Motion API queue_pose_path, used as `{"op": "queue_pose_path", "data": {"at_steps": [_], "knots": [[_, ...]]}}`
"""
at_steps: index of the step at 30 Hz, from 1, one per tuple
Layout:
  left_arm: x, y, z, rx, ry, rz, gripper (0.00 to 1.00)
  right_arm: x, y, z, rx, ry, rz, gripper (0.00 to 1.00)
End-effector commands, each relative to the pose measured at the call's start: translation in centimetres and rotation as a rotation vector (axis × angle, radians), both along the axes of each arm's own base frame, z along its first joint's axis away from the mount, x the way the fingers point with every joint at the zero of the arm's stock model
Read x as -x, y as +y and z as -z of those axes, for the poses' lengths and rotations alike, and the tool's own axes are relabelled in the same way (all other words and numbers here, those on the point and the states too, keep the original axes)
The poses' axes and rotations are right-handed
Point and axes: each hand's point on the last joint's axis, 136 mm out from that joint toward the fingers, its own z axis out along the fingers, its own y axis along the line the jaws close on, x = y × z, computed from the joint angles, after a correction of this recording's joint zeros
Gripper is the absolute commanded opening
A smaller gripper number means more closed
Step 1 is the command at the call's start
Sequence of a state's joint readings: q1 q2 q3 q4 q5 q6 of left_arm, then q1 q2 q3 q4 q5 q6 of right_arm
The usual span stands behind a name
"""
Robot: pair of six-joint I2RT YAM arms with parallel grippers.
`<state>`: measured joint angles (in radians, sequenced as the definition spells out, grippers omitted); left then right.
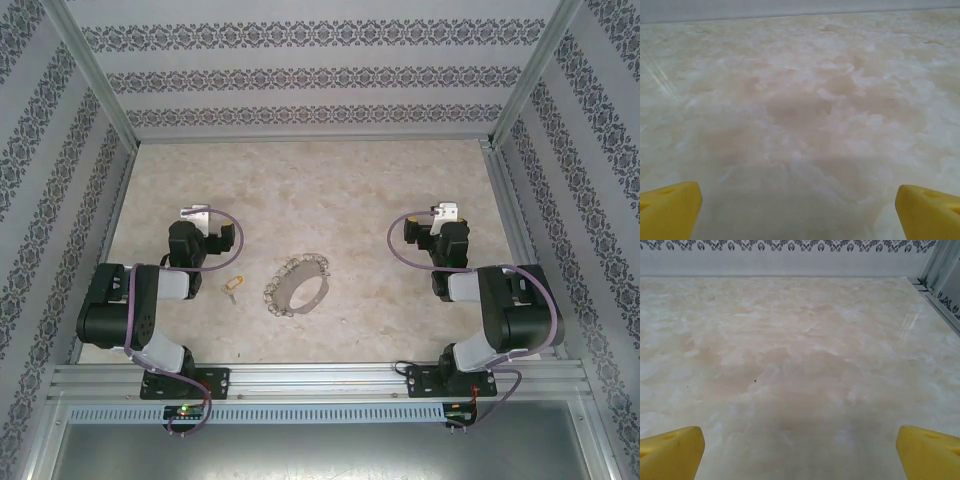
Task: Put the keys on the keyring
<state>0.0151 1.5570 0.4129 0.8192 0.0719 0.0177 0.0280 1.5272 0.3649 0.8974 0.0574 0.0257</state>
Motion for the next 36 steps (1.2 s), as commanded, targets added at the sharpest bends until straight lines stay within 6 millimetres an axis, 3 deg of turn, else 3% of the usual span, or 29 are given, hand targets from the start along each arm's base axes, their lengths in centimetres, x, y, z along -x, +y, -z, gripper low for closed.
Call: {"op": "queue_pose_path", "data": {"at_steps": [1, 24, 27, 32, 36], "knots": [[-0.3, 0.2, -0.1, 0.019, 0.003, -0.01, 1.0, -0.6, 0.2, -1.4, -0.004, -0.038, -0.021, 0.98], [-0.2, 0.1, -0.1, 0.019, -0.001, -0.006, 1.0, -0.5, -0.1, -1.5, -0.053, -0.044, -0.038, 0.98], [-0.3, -0.6, -0.8, 0.019, -0.001, 0.035, 1.0, 0.0, -1.0, -2.7, -0.051, -0.072, 0.017, 0.98], [-0.5, -0.1, -3.0, 0.02, 0.04, 0.007, 1.0, 1.2, -3.0, -5.3, -0.055, -0.104, 0.137, 0.98], [-0.5, -0.3, -4.9, 0.066, 0.099, -0.011, 1.0, 1.6, -3.1, -6.6, -0.141, -0.049, 0.168, 0.98]]}}
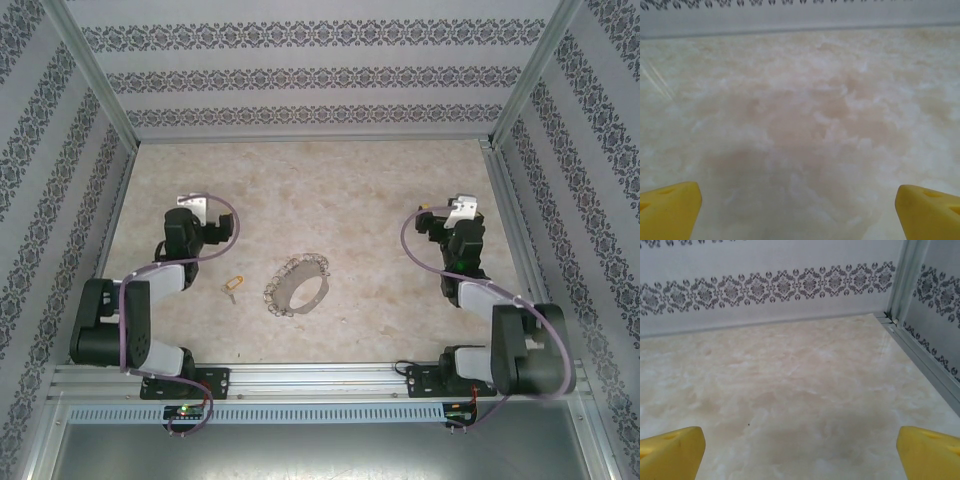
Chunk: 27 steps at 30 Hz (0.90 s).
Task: Put the keys on the keyring
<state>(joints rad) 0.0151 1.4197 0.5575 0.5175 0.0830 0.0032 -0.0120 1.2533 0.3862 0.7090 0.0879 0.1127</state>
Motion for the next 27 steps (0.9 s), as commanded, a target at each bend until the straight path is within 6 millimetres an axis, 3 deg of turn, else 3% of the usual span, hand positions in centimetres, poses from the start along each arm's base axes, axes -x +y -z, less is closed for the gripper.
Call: {"op": "queue_pose_path", "data": {"at_steps": [1, 3, 6, 9, 12, 16, 22, 27], "knots": [[0.5, -0.2, -1.1, 0.068, 0.09, -0.018, 1.0, 0.6, -1.3, -0.4, -0.127, 0.071, 0.098, 0.98], [0.7, -0.6, -2.2, 0.111, 0.112, -0.034, 1.0, 1.1, -1.9, -1.1, -0.254, 0.064, 0.159, 0.98], [1.2, -1.4, -4.2, 0.196, 0.104, -0.053, 1.0, 1.6, -0.7, -2.1, -0.335, 0.048, 0.094, 0.98], [2.0, -3.0, -5.7, 0.3, 0.133, -0.037, 1.0, 2.3, 0.7, -1.7, -0.401, 0.085, 0.045, 0.98], [2.7, -5.7, -6.7, 0.358, 0.172, 0.046, 1.0, 3.1, 2.3, -0.3, -0.469, 0.155, -0.01, 0.98], [4.0, -10.3, -7.5, 0.403, 0.201, 0.185, 1.0, 4.2, 6.3, 1.4, -0.545, 0.256, -0.155, 0.95], [8.1, -18.9, -5.2, 0.335, 0.282, 0.485, 0.98, 5.8, 11.3, 4.2, -0.588, 0.444, -0.279, 0.89], [11.1, -22.3, -1.6, 0.268, 0.385, 0.6, 0.9, 6.4, 13.6, 5.7, -0.614, 0.535, -0.343, 0.87]]}}
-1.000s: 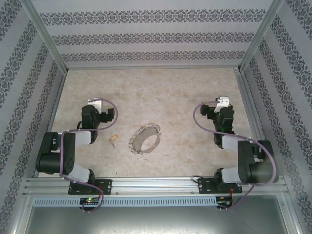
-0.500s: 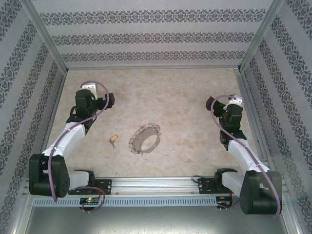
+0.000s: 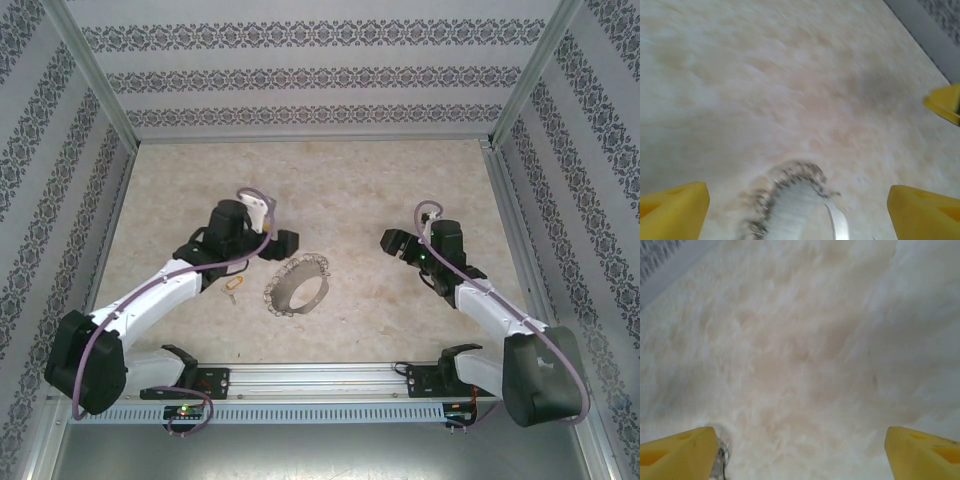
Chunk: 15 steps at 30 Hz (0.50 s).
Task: Put the keys on the keyring
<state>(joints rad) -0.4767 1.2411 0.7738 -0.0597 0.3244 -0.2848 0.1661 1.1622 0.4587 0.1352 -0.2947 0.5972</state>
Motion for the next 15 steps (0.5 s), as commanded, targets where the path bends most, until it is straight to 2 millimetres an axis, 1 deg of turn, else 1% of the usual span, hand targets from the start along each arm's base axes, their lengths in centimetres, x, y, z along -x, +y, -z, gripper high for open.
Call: {"op": "queue_pose_path", "data": {"at_steps": [1, 4, 7, 9, 12, 15], "knots": [[2.3, -1.3, 3.2, -0.062, 0.07, 0.097, 0.87, 0.2, 1.4, 0.0, -0.047, 0.046, -0.047, 0.87], [3.4, -3.1, 4.6, -0.108, 0.086, 0.182, 0.79, 0.0, 1.5, 0.4, -0.039, 0.058, -0.046, 0.87], [4.0, -5.1, 5.8, -0.152, 0.118, 0.276, 0.67, -0.3, 1.1, 0.6, -0.032, 0.073, -0.02, 0.87], [4.1, -6.5, 6.6, -0.159, 0.144, 0.331, 0.58, -0.4, 1.2, 0.6, -0.042, 0.081, -0.018, 0.87], [4.1, -8.2, 7.4, -0.137, 0.166, 0.385, 0.49, -0.5, 1.6, 0.4, -0.073, 0.094, -0.018, 0.87], [3.7, -9.4, 8.0, -0.114, 0.175, 0.414, 0.42, -0.4, 1.8, 0.5, -0.096, 0.114, -0.013, 0.87]]}}
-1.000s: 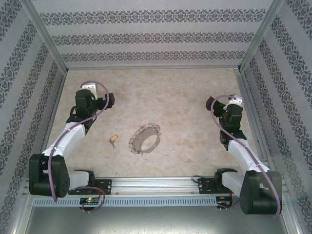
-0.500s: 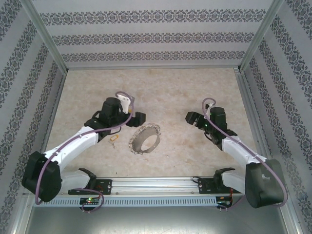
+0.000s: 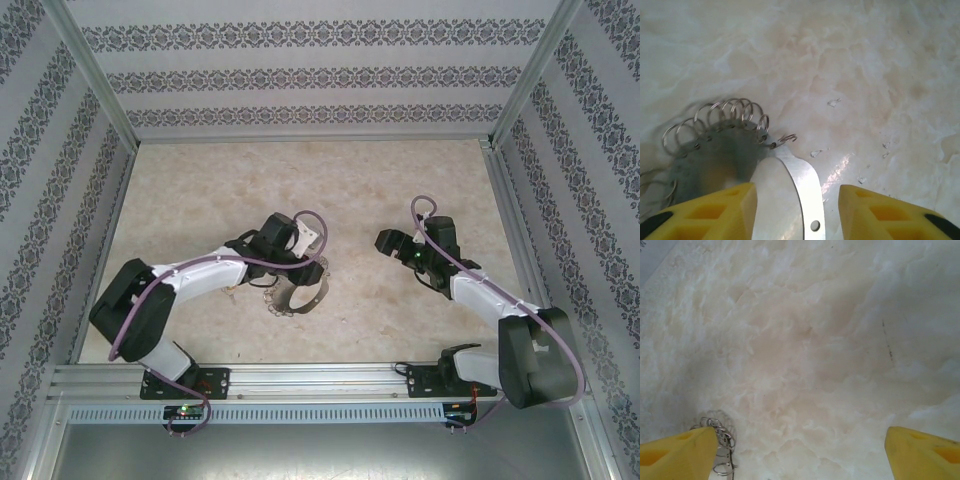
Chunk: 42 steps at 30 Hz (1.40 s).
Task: Put the keys on the keyring
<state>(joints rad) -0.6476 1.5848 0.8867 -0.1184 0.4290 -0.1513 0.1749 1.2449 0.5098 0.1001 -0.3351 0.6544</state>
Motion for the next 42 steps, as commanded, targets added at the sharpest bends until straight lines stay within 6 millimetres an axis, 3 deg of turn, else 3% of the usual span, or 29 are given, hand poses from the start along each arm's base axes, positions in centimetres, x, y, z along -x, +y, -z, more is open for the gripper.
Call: {"op": "queue_pose_path", "data": {"at_steps": [1, 6, 14, 33, 42], "knots": [[0.1, -2.1, -0.6, 0.053, -0.005, 0.087, 0.41, -0.1, 0.9, -0.5, -0.05, 0.022, -0.012, 0.87], [0.1, -3.1, 0.1, 0.057, 0.014, 0.128, 0.39, 0.3, 0.8, -0.1, -0.05, 0.04, 0.0, 0.86], [-0.5, -2.8, 2.3, 0.006, 0.005, 0.124, 0.37, 0.2, 0.5, 0.1, -0.035, 0.035, 0.009, 0.87], [-2.4, -3.6, 3.0, -0.018, -0.038, 0.124, 0.37, 0.3, 0.7, 1.0, -0.037, 0.058, -0.002, 0.87], [-1.7, -3.6, 3.4, -0.009, -0.002, 0.134, 0.36, 0.5, 0.6, 1.0, -0.032, 0.059, 0.001, 0.87]]}}
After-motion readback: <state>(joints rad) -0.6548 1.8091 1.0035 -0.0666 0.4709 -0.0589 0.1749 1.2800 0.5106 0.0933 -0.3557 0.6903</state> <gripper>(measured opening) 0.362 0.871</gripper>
